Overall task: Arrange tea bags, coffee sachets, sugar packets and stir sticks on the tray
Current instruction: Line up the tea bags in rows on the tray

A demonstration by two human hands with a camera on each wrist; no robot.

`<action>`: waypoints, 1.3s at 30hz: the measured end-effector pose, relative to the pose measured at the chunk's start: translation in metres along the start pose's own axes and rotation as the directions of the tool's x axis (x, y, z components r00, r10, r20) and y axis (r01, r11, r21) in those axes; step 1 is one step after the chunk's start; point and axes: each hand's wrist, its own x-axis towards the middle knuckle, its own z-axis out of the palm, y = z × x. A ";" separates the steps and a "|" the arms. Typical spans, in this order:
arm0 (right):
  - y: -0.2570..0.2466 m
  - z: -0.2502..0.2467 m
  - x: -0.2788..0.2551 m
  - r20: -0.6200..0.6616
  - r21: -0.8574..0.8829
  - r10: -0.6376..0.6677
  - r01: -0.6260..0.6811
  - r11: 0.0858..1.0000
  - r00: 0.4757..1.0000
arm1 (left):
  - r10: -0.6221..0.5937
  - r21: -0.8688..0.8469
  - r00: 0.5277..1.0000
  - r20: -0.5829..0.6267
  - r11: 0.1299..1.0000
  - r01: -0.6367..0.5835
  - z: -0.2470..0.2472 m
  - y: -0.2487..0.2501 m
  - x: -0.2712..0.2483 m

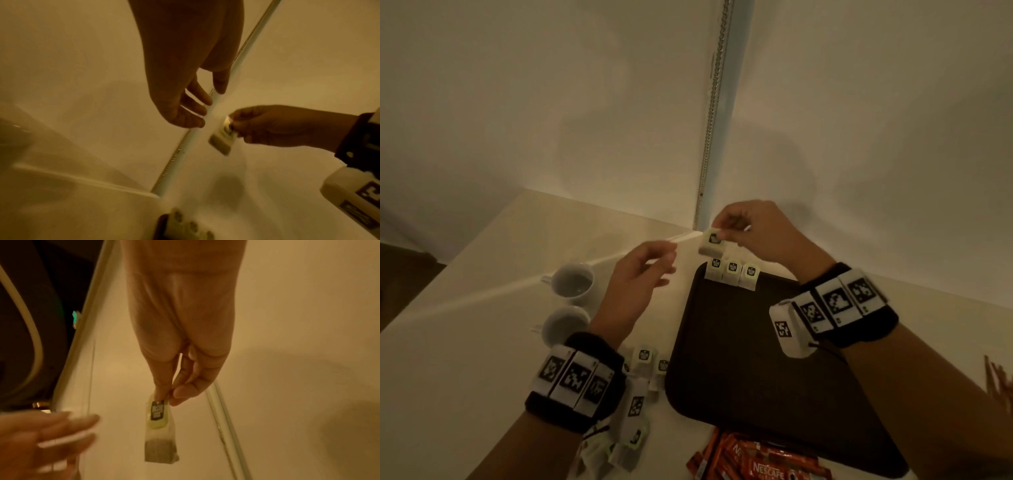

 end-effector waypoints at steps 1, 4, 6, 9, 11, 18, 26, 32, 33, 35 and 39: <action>0.013 0.009 -0.002 0.021 -0.036 0.050 -0.049 0.998 0.999 | -0.025 0.058 1.000 0.012 0.998 0.024 -0.009 -0.007 -0.007; 0.052 0.039 -0.005 0.088 -0.077 0.198 -0.192 0.978 0.976 | -0.118 0.203 0.989 0.095 0.974 0.097 -0.039 -0.030 -0.032; 0.074 0.057 -0.006 0.135 -0.114 0.271 -0.257 0.960 0.953 | -0.200 0.267 0.975 0.100 0.949 0.167 -0.057 -0.047 -0.051; 0.098 0.079 -0.006 0.165 -0.139 0.343 -0.323 0.936 0.925 | -0.331 0.332 0.943 0.039 0.894 0.300 -0.082 -0.067 -0.082; 0.108 0.089 -0.005 0.136 -0.111 0.362 -0.349 0.931 0.922 | -0.402 0.347 0.916 -0.013 0.857 0.381 -0.099 -0.078 -0.102; 0.127 0.101 0.014 -0.032 -0.016 0.414 -0.414 0.910 0.910 | -0.559 0.298 0.807 -0.192 0.750 0.591 -0.141 -0.090 -0.151; 0.140 0.113 0.034 -0.130 -0.093 0.439 -0.452 0.887 0.889 | -0.656 0.187 0.694 -0.296 0.673 0.716 -0.153 -0.091 -0.168; 0.130 0.121 0.032 -0.170 -0.121 0.426 -0.447 0.886 0.889 | -0.658 0.165 0.691 -0.301 0.678 0.717 -0.151 -0.086 -0.173; 0.121 0.125 0.028 -0.163 -0.127 0.377 -0.398 0.909 0.912 | -0.651 0.162 0.696 -0.304 0.685 0.711 -0.150 -0.086 -0.174; 0.095 0.135 0.015 -0.069 -0.158 0.203 -0.211 0.965 0.977 | -0.628 0.178 0.710 -0.318 0.696 0.695 -0.150 -0.089 -0.177; 0.041 0.168 -0.017 0.512 -0.243 0.034 0.106 0.964 0.858 | -0.570 0.233 0.760 -0.311 0.730 0.643 -0.149 -0.096 -0.184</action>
